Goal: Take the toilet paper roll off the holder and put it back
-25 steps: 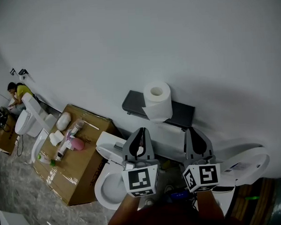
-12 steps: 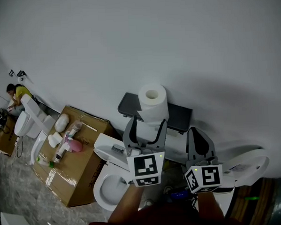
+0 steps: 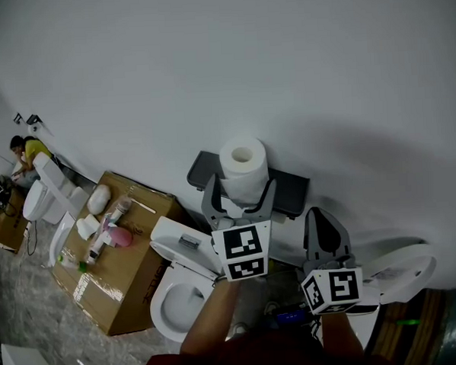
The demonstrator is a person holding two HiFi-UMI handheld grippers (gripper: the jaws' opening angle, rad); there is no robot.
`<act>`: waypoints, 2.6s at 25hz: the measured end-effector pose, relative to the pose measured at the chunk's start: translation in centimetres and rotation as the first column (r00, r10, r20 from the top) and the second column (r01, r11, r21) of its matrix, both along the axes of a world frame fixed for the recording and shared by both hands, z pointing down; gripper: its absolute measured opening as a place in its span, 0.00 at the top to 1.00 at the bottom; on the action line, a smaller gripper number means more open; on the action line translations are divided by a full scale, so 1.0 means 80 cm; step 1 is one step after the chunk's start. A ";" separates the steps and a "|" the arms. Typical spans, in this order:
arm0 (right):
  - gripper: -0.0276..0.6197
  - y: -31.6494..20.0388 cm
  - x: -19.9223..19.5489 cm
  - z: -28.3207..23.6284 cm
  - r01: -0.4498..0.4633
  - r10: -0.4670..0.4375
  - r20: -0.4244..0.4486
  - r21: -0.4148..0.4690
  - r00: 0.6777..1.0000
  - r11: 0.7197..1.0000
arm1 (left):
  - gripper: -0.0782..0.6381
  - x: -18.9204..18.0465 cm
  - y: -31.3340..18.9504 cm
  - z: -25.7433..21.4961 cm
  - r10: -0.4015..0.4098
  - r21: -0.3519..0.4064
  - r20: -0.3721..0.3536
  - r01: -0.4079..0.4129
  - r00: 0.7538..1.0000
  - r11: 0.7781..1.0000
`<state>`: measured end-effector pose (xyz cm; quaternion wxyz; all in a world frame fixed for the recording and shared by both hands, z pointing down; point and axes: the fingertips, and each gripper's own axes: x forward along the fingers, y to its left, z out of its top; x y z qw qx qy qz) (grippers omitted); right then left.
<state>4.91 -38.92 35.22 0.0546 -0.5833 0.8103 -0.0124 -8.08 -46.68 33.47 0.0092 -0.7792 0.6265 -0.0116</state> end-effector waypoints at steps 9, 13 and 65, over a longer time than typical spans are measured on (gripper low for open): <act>0.93 -0.010 0.007 0.001 -0.001 0.001 0.002 -0.011 1.000 1.000 | 0.24 0.004 -0.041 0.007 -0.025 -0.024 0.024 0.025 0.999 0.999; 0.93 -0.012 0.011 0.002 0.006 -0.006 -0.010 -0.001 1.000 1.000 | 0.24 0.005 -0.046 0.009 -0.033 -0.017 0.019 0.034 0.999 0.999; 0.93 0.024 -0.013 -0.009 0.038 -0.038 -0.009 0.018 0.999 0.999 | 0.28 -0.040 0.130 -0.035 -0.030 0.081 -0.042 0.034 0.999 0.996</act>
